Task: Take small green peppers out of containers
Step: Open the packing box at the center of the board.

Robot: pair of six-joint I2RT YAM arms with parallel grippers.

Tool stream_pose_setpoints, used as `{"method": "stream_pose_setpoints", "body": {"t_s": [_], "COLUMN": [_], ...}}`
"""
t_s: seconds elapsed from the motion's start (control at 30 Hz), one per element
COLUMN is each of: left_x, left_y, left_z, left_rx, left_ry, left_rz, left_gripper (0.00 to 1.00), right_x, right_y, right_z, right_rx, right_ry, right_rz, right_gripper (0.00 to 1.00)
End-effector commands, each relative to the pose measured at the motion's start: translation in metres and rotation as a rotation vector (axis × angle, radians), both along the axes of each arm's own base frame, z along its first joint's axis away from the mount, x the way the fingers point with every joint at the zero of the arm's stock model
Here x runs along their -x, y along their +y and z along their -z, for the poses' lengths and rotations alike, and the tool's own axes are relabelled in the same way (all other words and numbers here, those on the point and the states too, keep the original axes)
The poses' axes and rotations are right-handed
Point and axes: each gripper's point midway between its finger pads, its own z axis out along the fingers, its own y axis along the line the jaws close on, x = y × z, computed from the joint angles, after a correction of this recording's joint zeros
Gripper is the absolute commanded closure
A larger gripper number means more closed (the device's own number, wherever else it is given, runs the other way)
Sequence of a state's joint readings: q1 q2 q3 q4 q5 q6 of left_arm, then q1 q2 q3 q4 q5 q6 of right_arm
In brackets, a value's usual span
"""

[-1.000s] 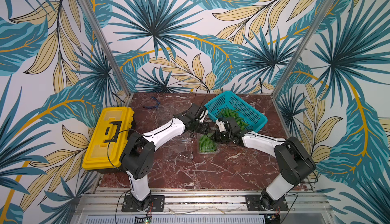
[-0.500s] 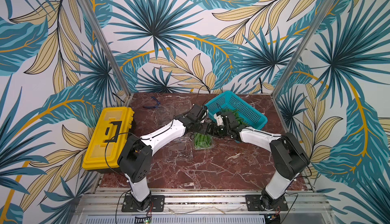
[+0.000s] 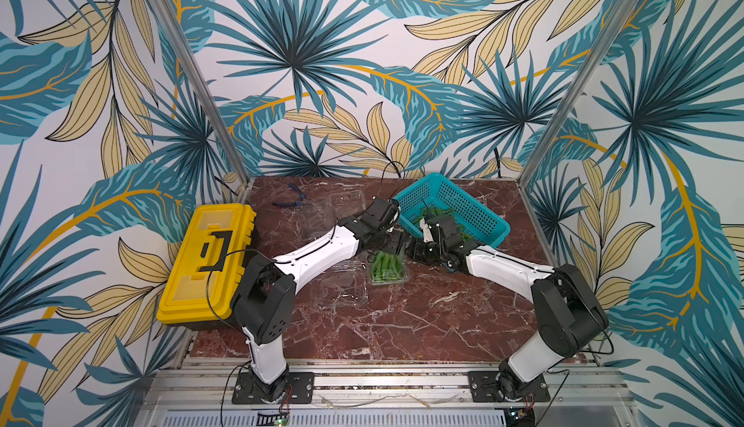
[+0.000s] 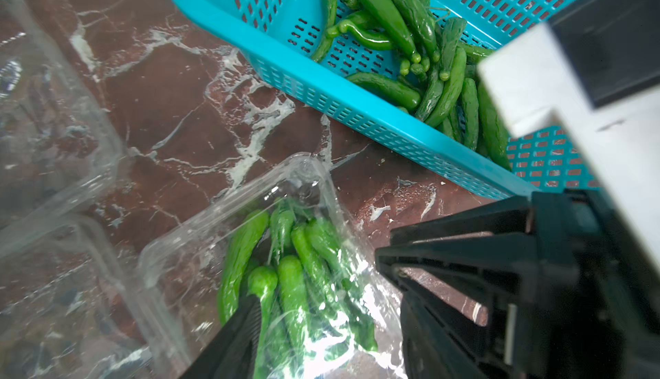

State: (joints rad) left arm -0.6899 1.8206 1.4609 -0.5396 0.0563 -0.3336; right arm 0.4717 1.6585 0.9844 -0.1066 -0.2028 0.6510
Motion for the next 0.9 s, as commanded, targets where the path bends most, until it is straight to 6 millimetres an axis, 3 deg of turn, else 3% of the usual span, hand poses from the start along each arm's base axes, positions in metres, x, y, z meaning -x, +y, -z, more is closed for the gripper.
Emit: {"method": "stream_pose_setpoints", "body": {"t_s": [0.0,0.2,0.43,0.67,0.87], "left_x": [-0.004,-0.004,-0.005,-0.007,-0.011], "left_y": [-0.013,-0.014,-0.010,-0.009,-0.006], "left_z": [-0.001,0.015,0.024,0.035,0.038], "left_rx": [0.023,0.000,-0.027,-0.031,-0.045], "left_ry": [0.015,0.057,0.068,0.093,0.104], "left_rz": [0.005,0.002,-0.011,-0.021,-0.040], "left_gripper": [0.37,0.37,0.37,0.37,0.40], "right_x": [0.007,0.003,0.006,0.012,0.012], "right_y": [-0.007,-0.009,0.014,0.024,0.022], "right_z": [0.021,0.028,0.032,0.053,0.047], "right_rx": [0.040,0.049,-0.032,-0.060,-0.070], "right_ry": [0.052,0.064,0.067,0.126,0.106], "right_rz": [0.015,0.027,-0.089,-0.139,-0.141], "right_gripper": [0.77,0.77,0.75,0.73,0.88]}}
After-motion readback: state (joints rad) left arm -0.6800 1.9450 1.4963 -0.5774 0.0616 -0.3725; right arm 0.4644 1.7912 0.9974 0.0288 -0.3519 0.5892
